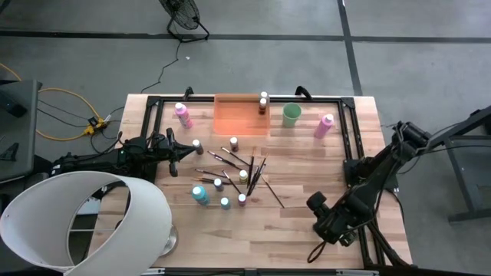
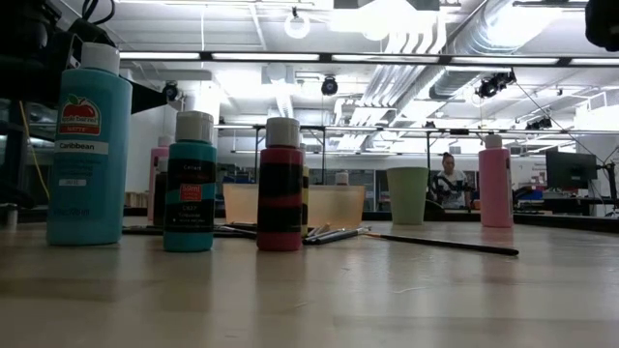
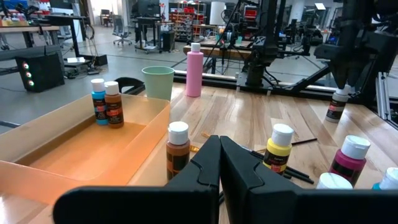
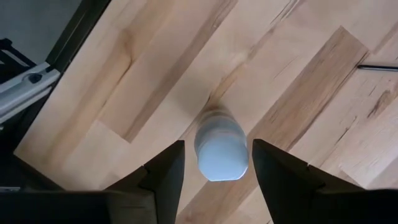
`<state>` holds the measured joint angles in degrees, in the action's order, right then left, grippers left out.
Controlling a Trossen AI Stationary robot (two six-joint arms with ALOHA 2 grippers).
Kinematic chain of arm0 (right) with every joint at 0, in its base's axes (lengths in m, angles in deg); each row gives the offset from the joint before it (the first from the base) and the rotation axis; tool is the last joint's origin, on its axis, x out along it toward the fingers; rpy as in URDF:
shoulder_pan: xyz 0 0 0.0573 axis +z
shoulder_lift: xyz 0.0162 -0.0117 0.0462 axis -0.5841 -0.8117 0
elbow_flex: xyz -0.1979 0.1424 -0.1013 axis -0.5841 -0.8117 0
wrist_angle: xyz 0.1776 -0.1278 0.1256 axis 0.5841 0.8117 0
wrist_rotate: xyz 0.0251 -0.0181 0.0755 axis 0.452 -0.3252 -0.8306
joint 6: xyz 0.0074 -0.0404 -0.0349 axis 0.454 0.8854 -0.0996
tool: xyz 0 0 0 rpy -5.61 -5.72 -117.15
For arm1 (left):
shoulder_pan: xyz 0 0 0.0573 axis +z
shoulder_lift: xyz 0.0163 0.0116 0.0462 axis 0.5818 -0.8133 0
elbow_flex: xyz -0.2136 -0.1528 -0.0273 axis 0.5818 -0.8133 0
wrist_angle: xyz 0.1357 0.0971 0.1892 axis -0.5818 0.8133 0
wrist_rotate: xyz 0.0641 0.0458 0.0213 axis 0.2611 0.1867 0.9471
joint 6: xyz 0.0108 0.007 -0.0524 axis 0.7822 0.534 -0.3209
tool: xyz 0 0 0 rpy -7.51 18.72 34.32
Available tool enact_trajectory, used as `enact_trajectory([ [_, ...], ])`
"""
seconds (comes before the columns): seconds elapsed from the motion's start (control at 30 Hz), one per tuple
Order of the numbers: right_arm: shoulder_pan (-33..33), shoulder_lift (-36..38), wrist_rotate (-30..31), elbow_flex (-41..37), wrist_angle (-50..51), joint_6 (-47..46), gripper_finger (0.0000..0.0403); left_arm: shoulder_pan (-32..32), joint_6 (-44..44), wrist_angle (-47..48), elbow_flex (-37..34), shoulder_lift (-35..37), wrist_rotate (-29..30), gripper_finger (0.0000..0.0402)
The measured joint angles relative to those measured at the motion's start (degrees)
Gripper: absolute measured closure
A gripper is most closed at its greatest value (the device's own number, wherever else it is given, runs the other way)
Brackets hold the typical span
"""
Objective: Pick & Place Paint Supplies
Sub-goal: Put the small gray paint bottle into the orange bin
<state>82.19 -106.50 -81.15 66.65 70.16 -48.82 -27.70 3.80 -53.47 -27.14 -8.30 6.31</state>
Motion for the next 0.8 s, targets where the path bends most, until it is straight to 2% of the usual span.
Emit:
enact_trajectory([
  [0.37,0.0,-1.5,0.0,0.1,-0.4,0.9,0.0280,0.0,0.0,0.0,0.0,0.0,0.0,0.0402],
  [0.6,-0.5,-1.6,-0.3,0.8,-0.1,-1.7,0.0278,0.0,0.0,0.0,0.0,0.0,0.0,0.0402],
  [0.8,-3.7,-1.6,-1.9,6.3,5.1,-6.4,0.0289,0.0,0.0,0.0,0.0,0.0,0.0,0.0402],
])
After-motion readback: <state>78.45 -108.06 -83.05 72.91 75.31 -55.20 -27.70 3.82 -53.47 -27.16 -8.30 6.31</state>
